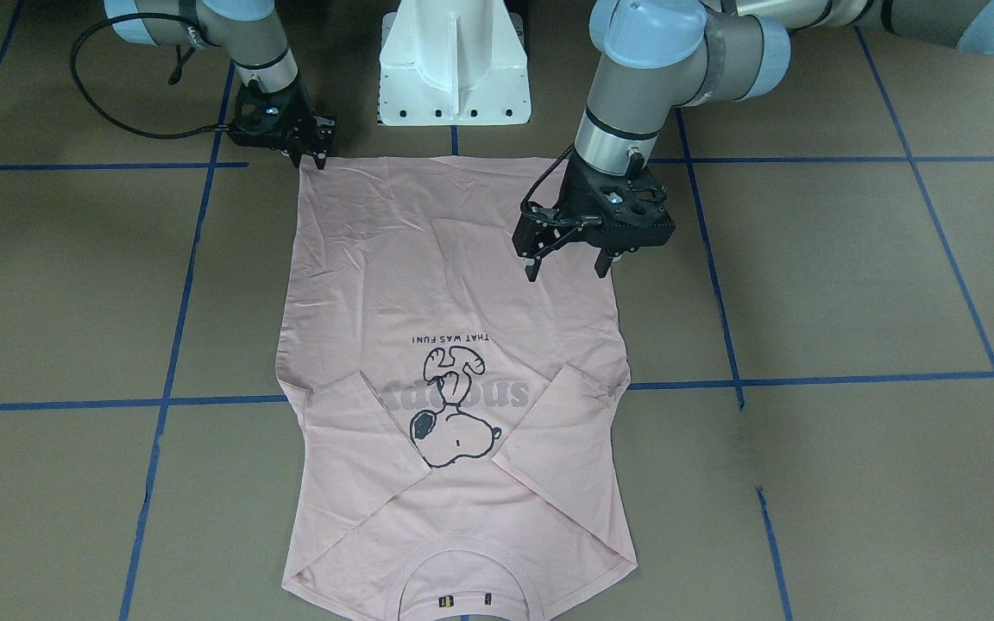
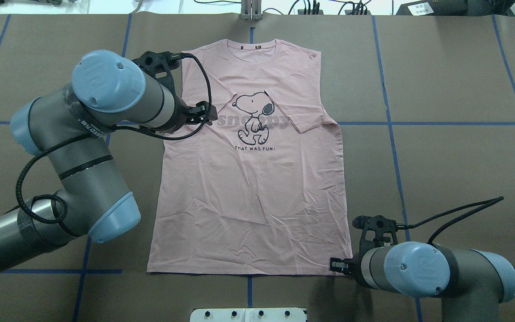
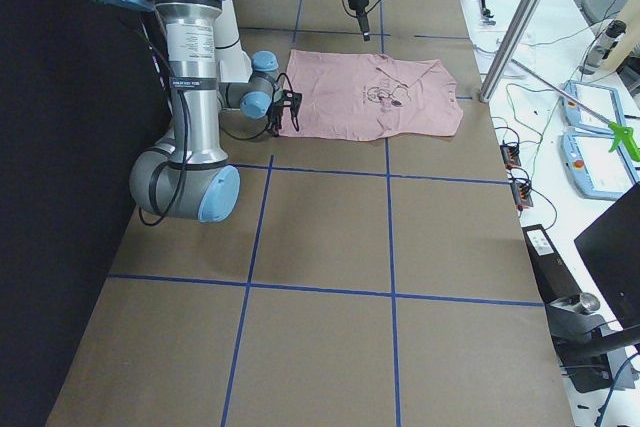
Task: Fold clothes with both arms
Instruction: 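Move both grippers to the shirt hem nearest the robot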
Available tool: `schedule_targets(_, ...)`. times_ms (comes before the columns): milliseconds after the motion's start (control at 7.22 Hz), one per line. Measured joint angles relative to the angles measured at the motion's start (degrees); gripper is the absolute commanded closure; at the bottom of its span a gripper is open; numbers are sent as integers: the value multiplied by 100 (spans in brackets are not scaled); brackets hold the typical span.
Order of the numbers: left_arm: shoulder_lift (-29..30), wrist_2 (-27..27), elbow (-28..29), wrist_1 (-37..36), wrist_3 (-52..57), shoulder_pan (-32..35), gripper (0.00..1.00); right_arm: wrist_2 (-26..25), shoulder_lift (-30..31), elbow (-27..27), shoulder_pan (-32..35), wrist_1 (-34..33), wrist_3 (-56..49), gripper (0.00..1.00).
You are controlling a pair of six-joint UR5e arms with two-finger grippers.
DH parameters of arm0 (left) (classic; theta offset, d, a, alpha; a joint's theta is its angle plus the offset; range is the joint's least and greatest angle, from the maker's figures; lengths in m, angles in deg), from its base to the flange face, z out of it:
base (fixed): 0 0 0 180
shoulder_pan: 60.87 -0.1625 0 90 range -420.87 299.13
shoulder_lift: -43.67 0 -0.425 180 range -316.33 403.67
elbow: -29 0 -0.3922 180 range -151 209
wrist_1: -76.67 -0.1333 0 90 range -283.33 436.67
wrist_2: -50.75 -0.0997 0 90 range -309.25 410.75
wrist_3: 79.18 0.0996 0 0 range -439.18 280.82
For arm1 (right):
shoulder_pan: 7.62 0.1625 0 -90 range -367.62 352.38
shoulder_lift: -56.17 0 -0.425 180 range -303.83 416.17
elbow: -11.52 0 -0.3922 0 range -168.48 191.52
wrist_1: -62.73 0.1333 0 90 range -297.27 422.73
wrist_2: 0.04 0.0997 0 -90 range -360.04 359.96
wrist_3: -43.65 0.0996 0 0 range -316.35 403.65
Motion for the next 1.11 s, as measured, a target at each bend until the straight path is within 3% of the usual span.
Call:
schedule_targets(554, -83, 4, -26, -7, -90, -111, 0, 49, -11, 62, 31, -21, -4, 100)
schedule_targets(1108, -1326, -513, -1011, -26, -1609, -1513, 0, 121, 9, 355, 191, -29, 11, 100)
